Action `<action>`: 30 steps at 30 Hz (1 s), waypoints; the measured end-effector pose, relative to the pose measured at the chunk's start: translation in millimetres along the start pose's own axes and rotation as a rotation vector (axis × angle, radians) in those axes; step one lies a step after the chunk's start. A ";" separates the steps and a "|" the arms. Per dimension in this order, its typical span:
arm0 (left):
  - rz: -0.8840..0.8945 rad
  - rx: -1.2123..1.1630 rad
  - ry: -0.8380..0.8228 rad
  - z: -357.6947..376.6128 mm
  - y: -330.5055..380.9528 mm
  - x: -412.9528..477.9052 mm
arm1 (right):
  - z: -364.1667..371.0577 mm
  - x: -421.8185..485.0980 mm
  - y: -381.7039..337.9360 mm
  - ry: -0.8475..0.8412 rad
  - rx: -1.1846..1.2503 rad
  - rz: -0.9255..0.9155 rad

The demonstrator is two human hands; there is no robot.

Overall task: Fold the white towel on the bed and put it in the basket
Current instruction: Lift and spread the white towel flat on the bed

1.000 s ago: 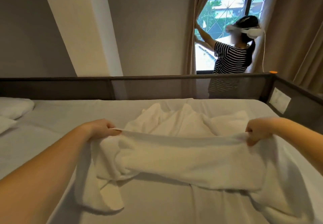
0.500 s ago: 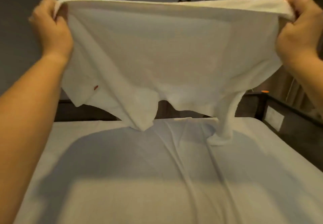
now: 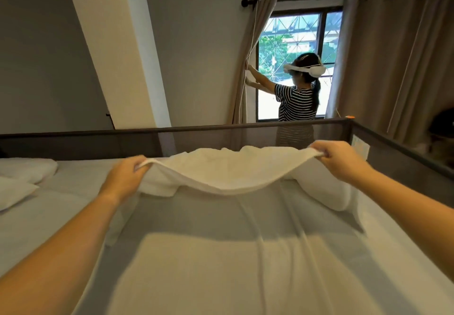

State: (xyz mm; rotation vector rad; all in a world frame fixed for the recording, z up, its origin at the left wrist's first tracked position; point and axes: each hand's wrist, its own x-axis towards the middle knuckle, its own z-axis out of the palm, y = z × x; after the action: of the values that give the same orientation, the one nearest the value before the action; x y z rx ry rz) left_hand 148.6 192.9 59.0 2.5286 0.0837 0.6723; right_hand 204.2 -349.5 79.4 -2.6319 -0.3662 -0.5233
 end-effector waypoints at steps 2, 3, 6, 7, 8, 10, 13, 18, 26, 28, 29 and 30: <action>-0.023 0.007 -0.103 9.7 -7.7 -21.7 | 11.6 -14.1 3.1 -0.030 -0.036 -0.037; -0.025 0.009 -0.149 14.0 -10.7 -31.3 | 17.6 -20.4 4.3 -0.049 -0.062 -0.074; -0.043 0.018 -0.252 22.6 -18.0 -55.8 | 32.7 -42.6 -0.2 -0.196 -0.112 -0.109; -0.048 0.013 -0.269 23.5 -19.6 -63.1 | 37.6 -48.8 -0.6 -0.233 -0.130 -0.106; -0.054 0.007 -0.284 23.7 -21.0 -70.6 | 42.3 -54.3 0.7 -0.258 -0.137 -0.099; -0.053 0.013 -0.317 23.0 -21.4 -86.0 | 47.9 -67.4 0.6 -0.298 -0.121 -0.087; -0.032 0.076 -0.383 19.7 -20.7 -105.6 | 48.0 -89.3 -2.1 -0.396 -0.095 -0.074; -0.053 0.137 -0.474 5.4 -32.3 -132.9 | 33.0 -122.6 -4.4 -0.607 -0.031 -0.013; -0.128 0.153 -0.518 -33.2 -53.3 -164.3 | -8.6 -145.2 5.9 -0.901 -0.108 0.179; -0.163 0.156 -0.556 -38.4 -65.9 -171.5 | -5.6 -154.3 8.0 -0.992 -0.149 0.230; -0.171 0.163 -0.584 -38.5 -70.4 -174.6 | -2.5 -158.5 7.6 -1.033 -0.166 0.247; -0.172 0.176 -0.612 -36.9 -75.4 -178.1 | 1.3 -162.4 5.7 -1.065 -0.193 0.256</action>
State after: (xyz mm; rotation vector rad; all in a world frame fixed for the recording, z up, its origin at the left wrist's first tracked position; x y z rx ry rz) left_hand -19.6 242.2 -30.8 2.7393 0.1444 -0.1970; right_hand 61.3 -381.4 8.9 -2.8512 -0.2680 1.0141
